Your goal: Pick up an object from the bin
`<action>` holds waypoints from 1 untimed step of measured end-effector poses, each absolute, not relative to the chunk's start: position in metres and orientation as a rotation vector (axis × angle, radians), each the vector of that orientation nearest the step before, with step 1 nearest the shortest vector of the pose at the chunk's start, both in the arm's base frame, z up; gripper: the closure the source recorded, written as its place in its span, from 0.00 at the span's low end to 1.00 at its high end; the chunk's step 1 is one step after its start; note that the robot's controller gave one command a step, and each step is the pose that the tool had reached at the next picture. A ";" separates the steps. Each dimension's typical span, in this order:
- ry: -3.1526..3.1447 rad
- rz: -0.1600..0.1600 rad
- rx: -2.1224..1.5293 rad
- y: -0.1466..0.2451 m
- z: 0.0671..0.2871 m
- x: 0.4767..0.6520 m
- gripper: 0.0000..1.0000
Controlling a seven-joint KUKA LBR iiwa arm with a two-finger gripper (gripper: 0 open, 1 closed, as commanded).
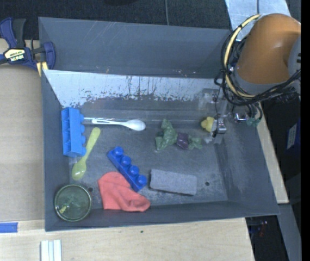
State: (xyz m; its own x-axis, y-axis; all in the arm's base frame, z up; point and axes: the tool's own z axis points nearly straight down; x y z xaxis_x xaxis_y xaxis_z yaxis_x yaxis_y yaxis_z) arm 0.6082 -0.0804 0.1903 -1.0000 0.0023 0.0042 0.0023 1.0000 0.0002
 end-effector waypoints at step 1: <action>-3.146 0.001 0.000 -0.080 0.196 0.610 0.00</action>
Offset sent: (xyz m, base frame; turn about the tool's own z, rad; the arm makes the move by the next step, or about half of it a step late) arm -0.0883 0.0585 -0.1203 -0.2293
